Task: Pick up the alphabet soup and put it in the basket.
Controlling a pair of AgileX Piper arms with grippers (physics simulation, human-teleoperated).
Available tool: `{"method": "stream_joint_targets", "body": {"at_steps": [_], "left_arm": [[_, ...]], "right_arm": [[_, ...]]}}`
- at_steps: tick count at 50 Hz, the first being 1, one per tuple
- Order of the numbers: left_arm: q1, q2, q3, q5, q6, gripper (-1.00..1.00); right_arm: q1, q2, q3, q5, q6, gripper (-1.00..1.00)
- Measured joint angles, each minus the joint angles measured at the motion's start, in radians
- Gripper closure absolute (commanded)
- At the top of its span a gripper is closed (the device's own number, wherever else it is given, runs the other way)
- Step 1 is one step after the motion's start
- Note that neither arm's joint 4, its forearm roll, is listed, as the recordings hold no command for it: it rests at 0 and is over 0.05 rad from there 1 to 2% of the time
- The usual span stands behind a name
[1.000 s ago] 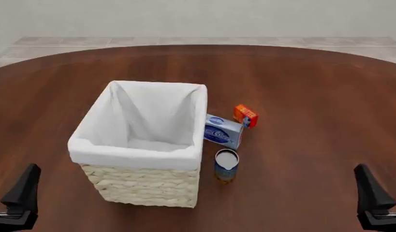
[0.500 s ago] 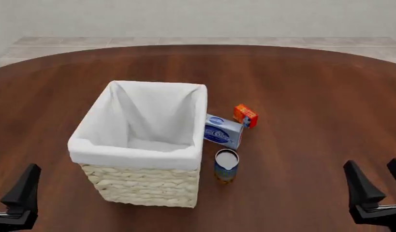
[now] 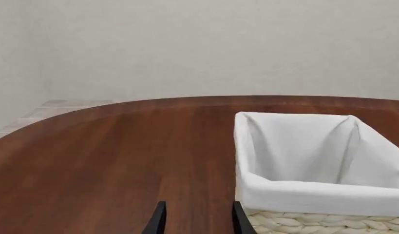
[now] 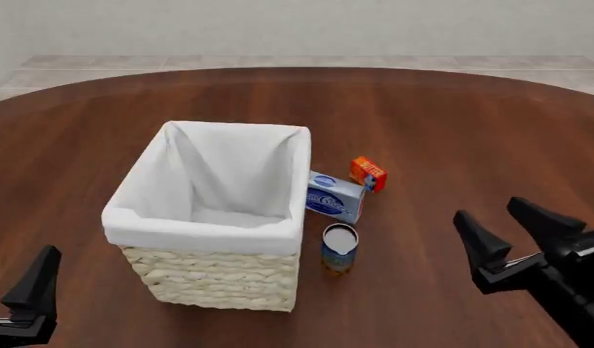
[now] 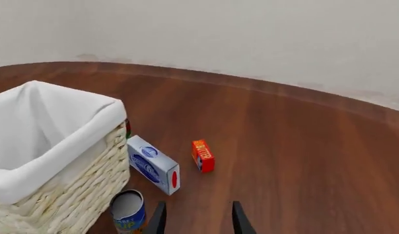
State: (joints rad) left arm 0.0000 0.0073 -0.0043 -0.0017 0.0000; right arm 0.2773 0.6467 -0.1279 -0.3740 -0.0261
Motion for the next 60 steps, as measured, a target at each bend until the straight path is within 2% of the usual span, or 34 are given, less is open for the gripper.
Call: {"method": "stream_joint_targets", "body": {"at_steps": [16,23,42,60], "left_arm": [[0.0,0.0,0.0,0.0,0.0,-1.0],[0.0,0.0,0.0,0.0,0.0,-1.0],[0.0,0.0,0.0,0.0,0.0,-1.0],[0.0,0.0,0.0,0.0,0.0,-1.0]], "right_arm": [[0.113,0.286,-0.105,-0.083,-0.038,-1.0],[0.147,0.378,-0.141,-0.091,-0.041,-1.0],[0.246,0.504,-0.226,-0.05,-0.028,-1.0],[0.297,0.622,-0.271,-0.069,-0.02,-1.0]]}}
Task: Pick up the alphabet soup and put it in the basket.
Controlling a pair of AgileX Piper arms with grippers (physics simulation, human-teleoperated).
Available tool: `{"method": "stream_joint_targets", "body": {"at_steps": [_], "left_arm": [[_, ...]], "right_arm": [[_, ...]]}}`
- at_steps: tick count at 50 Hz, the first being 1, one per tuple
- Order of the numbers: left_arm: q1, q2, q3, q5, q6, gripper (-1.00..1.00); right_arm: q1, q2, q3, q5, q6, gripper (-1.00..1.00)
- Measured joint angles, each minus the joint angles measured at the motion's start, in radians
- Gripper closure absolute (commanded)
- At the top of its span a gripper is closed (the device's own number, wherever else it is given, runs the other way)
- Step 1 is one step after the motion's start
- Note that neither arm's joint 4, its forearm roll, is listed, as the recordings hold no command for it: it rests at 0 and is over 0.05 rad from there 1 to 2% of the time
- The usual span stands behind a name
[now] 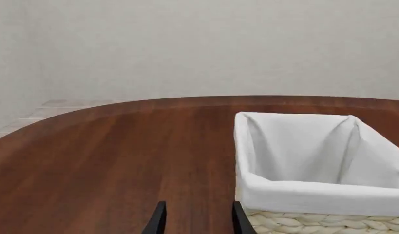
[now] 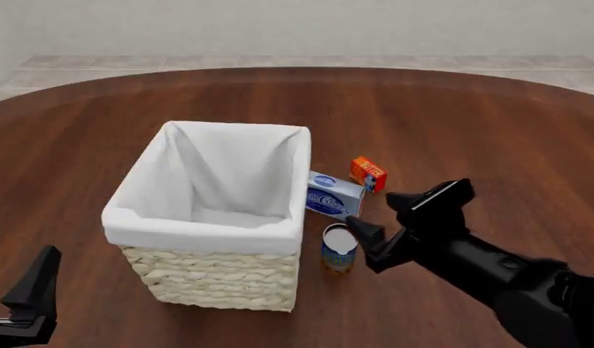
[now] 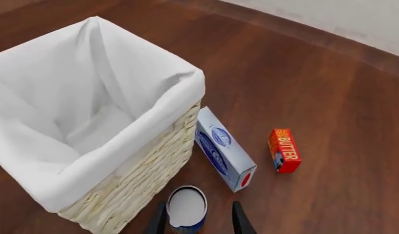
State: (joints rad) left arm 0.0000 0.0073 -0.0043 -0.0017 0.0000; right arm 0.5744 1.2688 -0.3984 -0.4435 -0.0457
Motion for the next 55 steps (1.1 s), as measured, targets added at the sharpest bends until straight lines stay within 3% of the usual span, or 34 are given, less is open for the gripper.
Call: {"method": "stream_joint_targets", "body": {"at_steps": [55], "left_arm": [[0.0,0.0,0.0,0.0,0.0,-1.0]], "right_arm": [[0.016,0.233,-0.022,-0.055,0.016,-1.0]]}}
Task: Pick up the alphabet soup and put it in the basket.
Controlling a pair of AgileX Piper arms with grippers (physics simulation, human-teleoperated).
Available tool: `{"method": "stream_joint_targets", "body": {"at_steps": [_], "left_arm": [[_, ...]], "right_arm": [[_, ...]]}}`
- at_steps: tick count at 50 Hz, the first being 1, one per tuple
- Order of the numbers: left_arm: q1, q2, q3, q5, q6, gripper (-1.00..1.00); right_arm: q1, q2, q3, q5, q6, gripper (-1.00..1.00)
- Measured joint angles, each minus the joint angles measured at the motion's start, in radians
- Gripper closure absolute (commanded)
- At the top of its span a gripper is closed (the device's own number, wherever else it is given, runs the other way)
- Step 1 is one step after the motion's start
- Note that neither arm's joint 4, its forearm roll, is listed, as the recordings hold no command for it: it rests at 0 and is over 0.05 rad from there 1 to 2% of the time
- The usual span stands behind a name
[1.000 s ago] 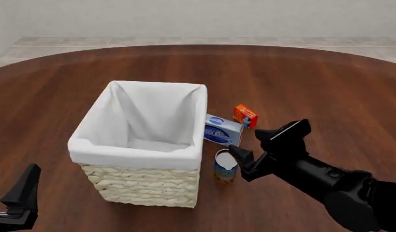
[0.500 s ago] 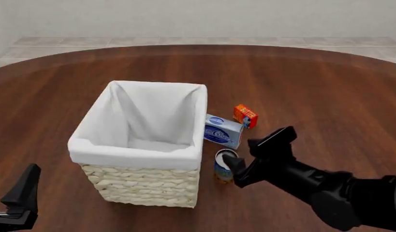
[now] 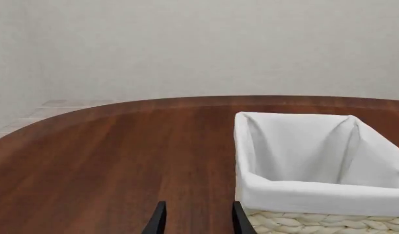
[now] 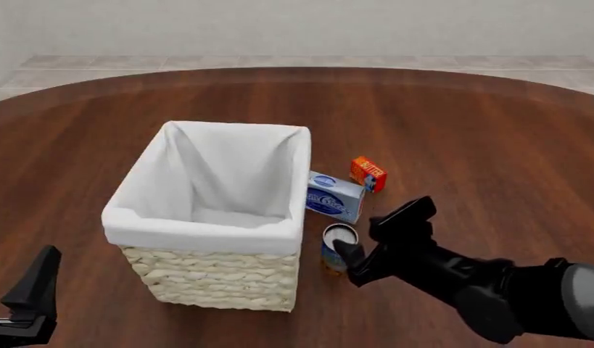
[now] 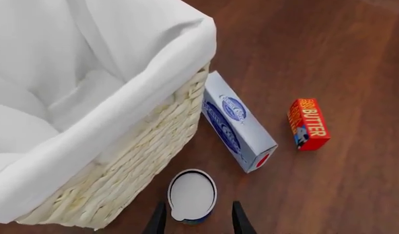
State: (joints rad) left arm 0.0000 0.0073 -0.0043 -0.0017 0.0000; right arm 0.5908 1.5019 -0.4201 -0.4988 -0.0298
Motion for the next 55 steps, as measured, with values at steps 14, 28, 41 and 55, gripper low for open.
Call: {"method": "stream_joint_targets", "body": {"at_steps": [14,28,41,55], "left_arm": [[0.0,0.0,0.0,0.0,0.0,-1.0],[0.0,0.0,0.0,0.0,0.0,-1.0],[0.0,0.0,0.0,0.0,0.0,-1.0],[0.0,0.0,0.0,0.0,0.0,-1.0]], "right_arm": [[0.007,0.051,-0.015,-0.017,0.004,-1.0],[0.007,0.081,-0.027,-0.03,0.006,-1.0],[0.011,0.107,-0.036,-0.045,0.01,-1.0],[0.011,0.135,-0.044,-0.058,0.014,-1.0]]}}
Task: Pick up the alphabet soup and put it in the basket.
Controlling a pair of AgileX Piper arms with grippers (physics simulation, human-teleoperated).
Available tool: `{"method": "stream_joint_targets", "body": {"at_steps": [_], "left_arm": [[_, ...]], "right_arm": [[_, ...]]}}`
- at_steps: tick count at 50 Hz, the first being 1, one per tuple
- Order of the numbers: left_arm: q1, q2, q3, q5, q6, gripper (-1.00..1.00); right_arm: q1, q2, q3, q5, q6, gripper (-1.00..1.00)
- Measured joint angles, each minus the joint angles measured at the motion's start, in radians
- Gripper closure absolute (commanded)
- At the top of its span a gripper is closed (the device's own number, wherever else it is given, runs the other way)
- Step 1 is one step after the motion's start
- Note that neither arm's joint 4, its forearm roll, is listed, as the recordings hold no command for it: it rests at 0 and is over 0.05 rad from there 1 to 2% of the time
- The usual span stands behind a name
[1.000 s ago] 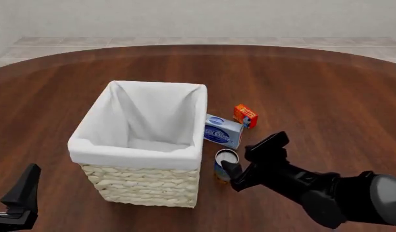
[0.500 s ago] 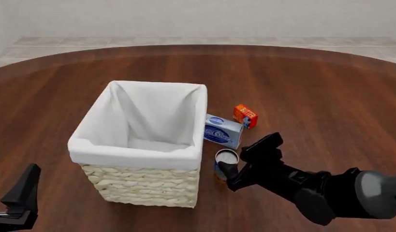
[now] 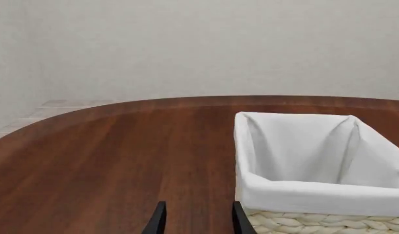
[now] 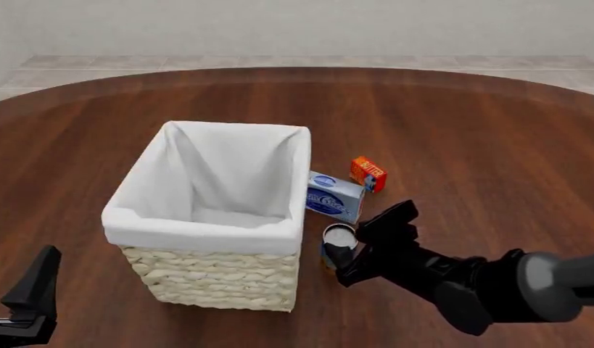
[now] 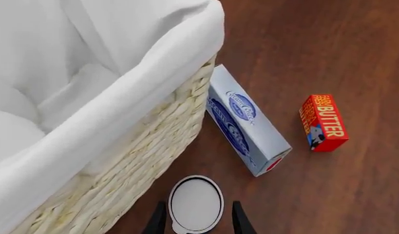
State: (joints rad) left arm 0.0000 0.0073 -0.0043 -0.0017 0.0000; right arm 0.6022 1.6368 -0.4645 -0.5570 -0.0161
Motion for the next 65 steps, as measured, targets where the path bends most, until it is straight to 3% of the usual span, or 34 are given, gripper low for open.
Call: {"method": "stream_joint_targets", "body": {"at_steps": [33,34,65], "left_arm": [[0.0,0.0,0.0,0.0,0.0,-1.0],[0.0,0.0,0.0,0.0,0.0,-1.0],[0.0,0.0,0.0,0.0,0.0,-1.0]], "right_arm": [[0.012,0.082,-0.023,-0.017,0.018,-1.0],[0.013,0.083,-0.023,-0.017,0.019,1.0],[0.023,0.025,0.01,-0.006,-0.003,1.0]]}}
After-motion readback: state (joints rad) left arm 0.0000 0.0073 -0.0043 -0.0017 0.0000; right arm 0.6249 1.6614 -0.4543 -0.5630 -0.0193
